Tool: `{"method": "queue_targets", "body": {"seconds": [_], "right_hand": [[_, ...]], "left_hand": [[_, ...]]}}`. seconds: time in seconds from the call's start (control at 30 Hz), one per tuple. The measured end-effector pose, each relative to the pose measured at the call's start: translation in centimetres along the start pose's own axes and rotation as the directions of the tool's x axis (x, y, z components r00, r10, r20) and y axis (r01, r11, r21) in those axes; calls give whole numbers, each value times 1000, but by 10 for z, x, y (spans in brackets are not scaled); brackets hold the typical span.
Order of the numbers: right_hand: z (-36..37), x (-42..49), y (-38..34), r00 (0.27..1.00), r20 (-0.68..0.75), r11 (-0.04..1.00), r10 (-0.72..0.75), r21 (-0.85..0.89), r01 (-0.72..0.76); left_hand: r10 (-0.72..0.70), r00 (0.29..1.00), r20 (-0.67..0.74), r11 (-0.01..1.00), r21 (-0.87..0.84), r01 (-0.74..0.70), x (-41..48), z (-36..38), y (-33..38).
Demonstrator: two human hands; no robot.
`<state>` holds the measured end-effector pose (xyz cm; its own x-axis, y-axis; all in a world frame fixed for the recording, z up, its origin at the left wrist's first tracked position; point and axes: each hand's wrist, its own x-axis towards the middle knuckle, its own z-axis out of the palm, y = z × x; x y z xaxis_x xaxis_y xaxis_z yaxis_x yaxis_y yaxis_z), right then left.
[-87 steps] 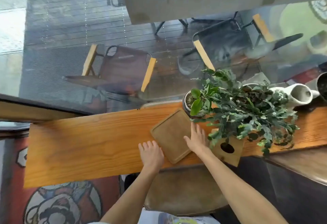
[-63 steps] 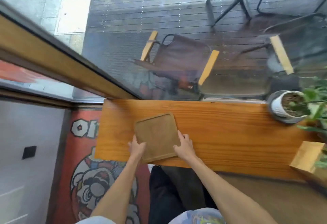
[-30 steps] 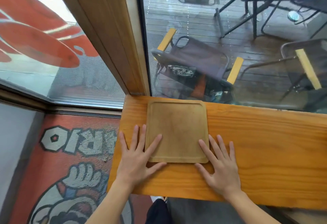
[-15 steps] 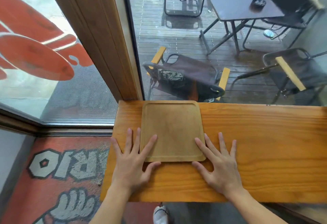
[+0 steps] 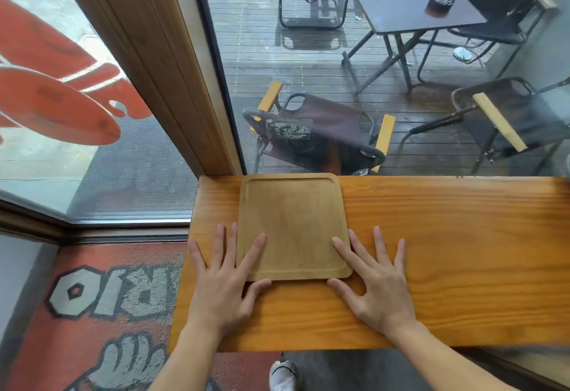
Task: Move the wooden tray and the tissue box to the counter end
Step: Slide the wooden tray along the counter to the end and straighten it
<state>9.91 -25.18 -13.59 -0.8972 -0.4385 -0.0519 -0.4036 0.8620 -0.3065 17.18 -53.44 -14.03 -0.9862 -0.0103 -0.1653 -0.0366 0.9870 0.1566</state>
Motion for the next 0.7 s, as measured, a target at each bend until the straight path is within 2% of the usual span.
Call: {"method": "queue_targets", "body": {"seconds": [0.7], "right_hand": [[0, 1, 0, 1000, 0, 1000, 7, -3, -7]], "left_hand": [[-37, 999, 9, 999, 18, 37, 0, -6, 2]]}}
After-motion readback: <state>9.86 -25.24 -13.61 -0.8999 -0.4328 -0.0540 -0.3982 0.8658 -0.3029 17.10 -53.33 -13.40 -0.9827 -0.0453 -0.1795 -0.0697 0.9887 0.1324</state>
